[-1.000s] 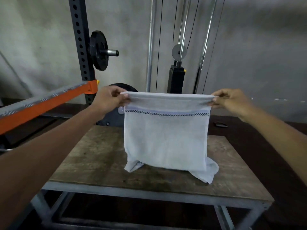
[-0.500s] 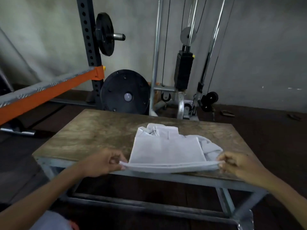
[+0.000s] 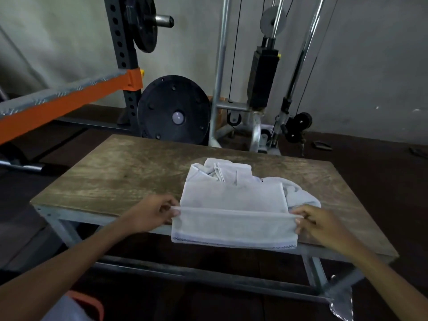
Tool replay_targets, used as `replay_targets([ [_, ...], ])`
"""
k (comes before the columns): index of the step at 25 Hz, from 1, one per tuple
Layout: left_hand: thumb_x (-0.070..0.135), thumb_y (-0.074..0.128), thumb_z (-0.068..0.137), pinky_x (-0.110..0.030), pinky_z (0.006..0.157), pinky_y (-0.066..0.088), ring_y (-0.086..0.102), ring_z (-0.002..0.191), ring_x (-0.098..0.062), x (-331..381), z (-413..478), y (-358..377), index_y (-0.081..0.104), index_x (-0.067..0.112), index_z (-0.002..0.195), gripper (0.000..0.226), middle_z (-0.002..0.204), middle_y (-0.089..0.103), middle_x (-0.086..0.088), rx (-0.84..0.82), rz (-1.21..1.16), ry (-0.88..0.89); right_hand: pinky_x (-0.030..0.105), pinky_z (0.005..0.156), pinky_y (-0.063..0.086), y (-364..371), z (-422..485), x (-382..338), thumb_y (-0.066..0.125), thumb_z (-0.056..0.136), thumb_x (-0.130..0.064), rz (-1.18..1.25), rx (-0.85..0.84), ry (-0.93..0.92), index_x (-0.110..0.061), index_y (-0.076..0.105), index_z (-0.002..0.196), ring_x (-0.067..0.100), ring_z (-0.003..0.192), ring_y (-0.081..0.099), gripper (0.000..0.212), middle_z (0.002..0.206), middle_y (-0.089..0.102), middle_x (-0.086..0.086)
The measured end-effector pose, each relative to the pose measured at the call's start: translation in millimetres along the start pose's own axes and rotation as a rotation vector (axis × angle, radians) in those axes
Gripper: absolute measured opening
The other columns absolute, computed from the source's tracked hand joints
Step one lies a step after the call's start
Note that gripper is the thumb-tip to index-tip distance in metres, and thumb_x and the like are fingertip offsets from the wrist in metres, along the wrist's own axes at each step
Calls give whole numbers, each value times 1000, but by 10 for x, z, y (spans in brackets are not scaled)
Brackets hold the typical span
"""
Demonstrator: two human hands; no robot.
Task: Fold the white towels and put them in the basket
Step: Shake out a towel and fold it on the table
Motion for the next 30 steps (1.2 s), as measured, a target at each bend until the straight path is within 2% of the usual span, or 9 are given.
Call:
replay_targets([
  [2,22,65,87,-8,65,44,63,78,-3,-33,306,-128,66,23,86,1,88,70,7,100,20,-46,23,65,47,-141,341,-91,59,90,-9,-83,57,-53,-26,62,84,11,67,64,19,76,70,-3],
  [4,22,64,88,-9,64,39,60,80,-5,-111,585,-172,65,20,86,2,91,69,5,150,30,-103,29,67,44,-255,661,-135,60,90,-13,-159,92,-65,-26,62,83,10,71,58,15,81,64,-9],
  [6,21,62,89,-12,65,40,59,82,-9,-212,829,-130,63,20,86,4,94,67,3,145,12,-156,28,68,41,-302,965,-114,61,89,-16,-221,100,-64,-24,64,86,8,76,54,9,85,60,-10],
  [10,23,60,91,-15,63,37,54,81,-4,-432,1130,-18,61,23,87,4,97,63,5,68,-29,-220,35,88,46,-188,1386,28,61,90,-24,-283,4,-23,-25,66,92,13,96,57,6,101,62,-6],
  [17,23,67,86,-20,73,44,62,86,-11,-622,1259,145,63,22,83,5,93,67,6,-73,-195,-213,25,81,41,-19,1479,171,63,89,-17,-187,-120,52,-24,65,87,11,95,59,8,100,64,-8],
  [22,22,74,80,-21,77,47,63,86,-11,-552,1181,-7,68,28,82,9,93,69,7,8,-202,-186,19,66,41,9,1414,110,60,90,-16,-163,-197,103,-19,67,90,4,86,58,8,97,63,-11],
  [26,17,76,78,-16,70,45,63,84,-11,-309,1010,-316,68,27,89,16,91,68,5,133,-272,-136,24,68,49,-218,1247,-142,62,89,-13,-85,-155,76,-15,68,88,14,87,63,7,97,67,-4],
  [28,16,74,80,-16,74,47,64,87,-11,-82,896,-507,66,25,99,22,96,67,4,118,-267,-82,22,71,47,-454,1102,-361,64,88,-12,-65,-132,33,-14,70,89,12,92,62,6,98,68,-3],
  [30,18,73,81,-22,80,50,67,88,-14,199,756,-757,70,22,97,17,97,71,3,110,-195,-1,23,75,47,-726,947,-619,65,86,-7,-13,-85,-30,-15,70,90,16,95,63,9,99,68,0],
])
Point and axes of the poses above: each hand's wrist, its own z-axis towards the middle knuckle, its own y-axis out of the palm, x = y × z, the point moved 10 cm from there along z, towards the middle knuckle
